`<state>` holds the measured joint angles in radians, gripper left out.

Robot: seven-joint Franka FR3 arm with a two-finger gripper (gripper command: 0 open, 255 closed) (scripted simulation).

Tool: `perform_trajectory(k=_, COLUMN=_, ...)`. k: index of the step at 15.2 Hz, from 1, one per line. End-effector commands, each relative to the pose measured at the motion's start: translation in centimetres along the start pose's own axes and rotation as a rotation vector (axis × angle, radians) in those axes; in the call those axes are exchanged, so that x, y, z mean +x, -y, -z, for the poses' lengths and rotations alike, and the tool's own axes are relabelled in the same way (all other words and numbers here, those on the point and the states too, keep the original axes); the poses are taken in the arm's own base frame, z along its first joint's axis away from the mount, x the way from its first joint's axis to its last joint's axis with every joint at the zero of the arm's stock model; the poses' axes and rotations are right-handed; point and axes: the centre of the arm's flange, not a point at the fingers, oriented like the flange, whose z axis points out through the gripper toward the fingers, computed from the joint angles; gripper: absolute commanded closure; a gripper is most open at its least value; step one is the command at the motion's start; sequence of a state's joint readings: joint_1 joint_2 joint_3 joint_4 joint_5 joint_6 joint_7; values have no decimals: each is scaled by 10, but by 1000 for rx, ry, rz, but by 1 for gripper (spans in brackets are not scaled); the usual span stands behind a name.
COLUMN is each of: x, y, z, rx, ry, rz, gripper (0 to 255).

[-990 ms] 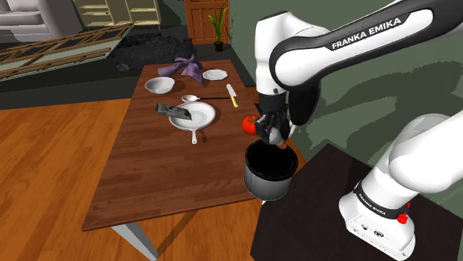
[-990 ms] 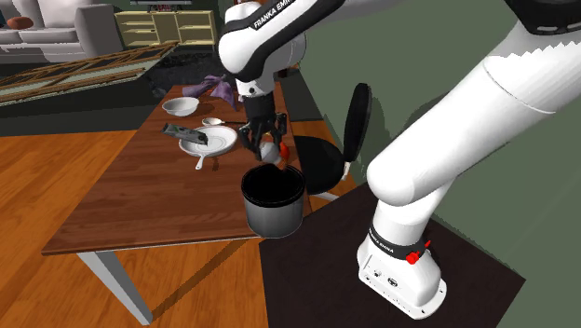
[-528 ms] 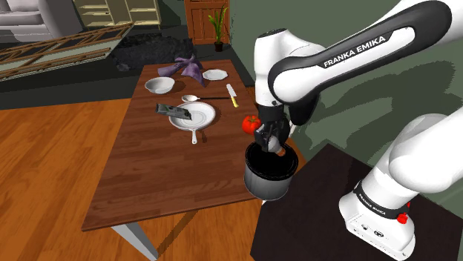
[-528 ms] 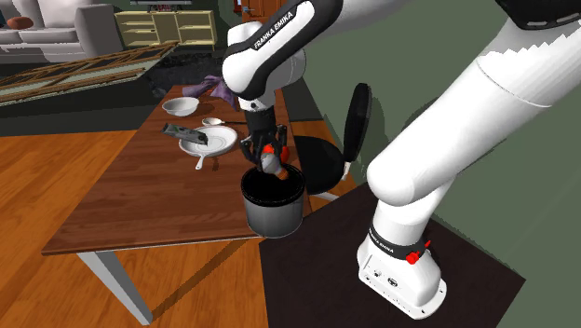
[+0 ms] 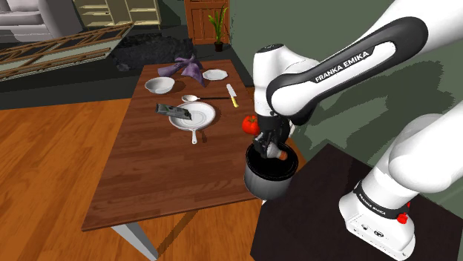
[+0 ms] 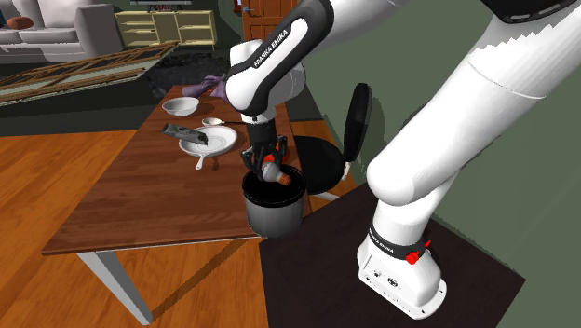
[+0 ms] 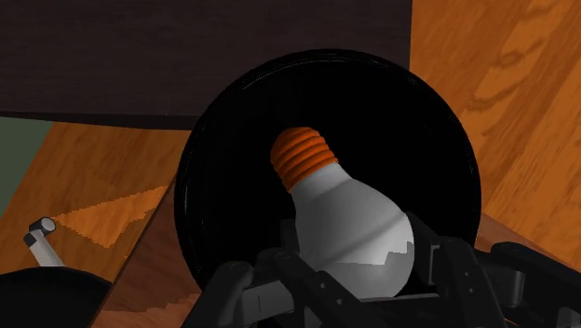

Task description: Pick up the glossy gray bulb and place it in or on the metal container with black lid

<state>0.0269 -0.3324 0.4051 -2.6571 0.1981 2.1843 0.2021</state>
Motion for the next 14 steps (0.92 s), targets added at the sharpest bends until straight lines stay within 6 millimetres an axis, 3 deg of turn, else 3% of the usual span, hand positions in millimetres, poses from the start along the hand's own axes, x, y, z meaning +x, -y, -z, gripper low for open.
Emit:
perform_trajectory(k=1, x=0, y=0, z=-1, rx=0, ry=0, rz=0, gripper=255)
perform_trajectory(k=5, x=0, y=0, z=-1, rx=0, ry=0, rz=0, gripper=255)
perform_trajectory(k=6, x=0, y=0, z=-1, rx=0, ry=0, rz=0, gripper=0)
perform_trajectory(k=11, x=0, y=0, z=-1, rx=0, ry=0, rz=0, gripper=0)
perform_trajectory(k=14, x=0, y=0, z=38, rx=0, ry=0, rz=0, gripper=0)
